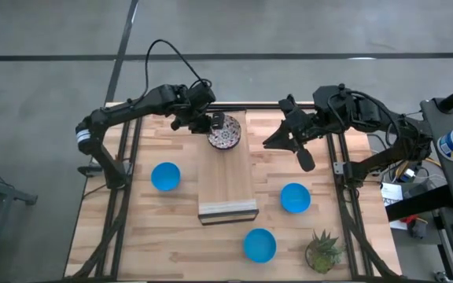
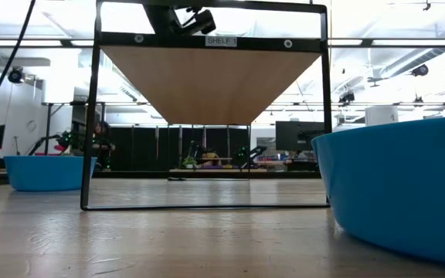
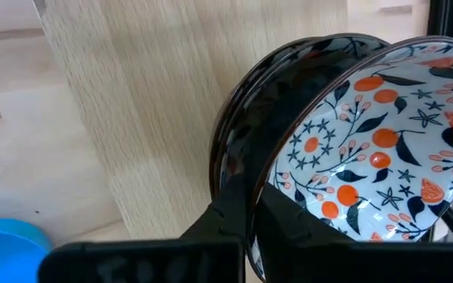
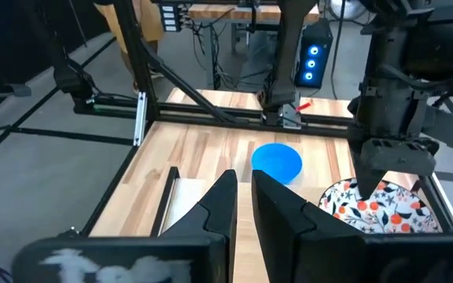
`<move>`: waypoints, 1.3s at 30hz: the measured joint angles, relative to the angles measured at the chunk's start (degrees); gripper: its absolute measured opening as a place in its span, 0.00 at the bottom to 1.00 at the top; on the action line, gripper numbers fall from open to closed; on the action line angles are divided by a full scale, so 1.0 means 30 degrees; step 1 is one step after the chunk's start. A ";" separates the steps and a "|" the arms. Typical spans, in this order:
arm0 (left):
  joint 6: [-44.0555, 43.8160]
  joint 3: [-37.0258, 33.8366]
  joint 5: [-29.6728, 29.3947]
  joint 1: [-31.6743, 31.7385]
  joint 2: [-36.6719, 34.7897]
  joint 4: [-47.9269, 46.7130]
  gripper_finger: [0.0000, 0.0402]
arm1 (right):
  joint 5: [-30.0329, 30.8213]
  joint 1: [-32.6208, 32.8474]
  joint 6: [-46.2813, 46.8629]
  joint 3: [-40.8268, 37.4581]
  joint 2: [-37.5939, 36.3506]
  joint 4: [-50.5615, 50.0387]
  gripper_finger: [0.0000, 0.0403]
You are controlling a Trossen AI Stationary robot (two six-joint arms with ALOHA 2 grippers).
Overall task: Pick & Place Mini bowls
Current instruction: Stack the white patterned bowl on top of the stacked white patterned bowls on the shelf, then put the right blue bowl on the shelf
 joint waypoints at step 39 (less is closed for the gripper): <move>0.2492 0.2782 -0.0319 0.0491 -0.0407 -0.1258 0.22 | 0.0005 0.0007 0.1435 -0.0118 0.0111 0.0051 0.10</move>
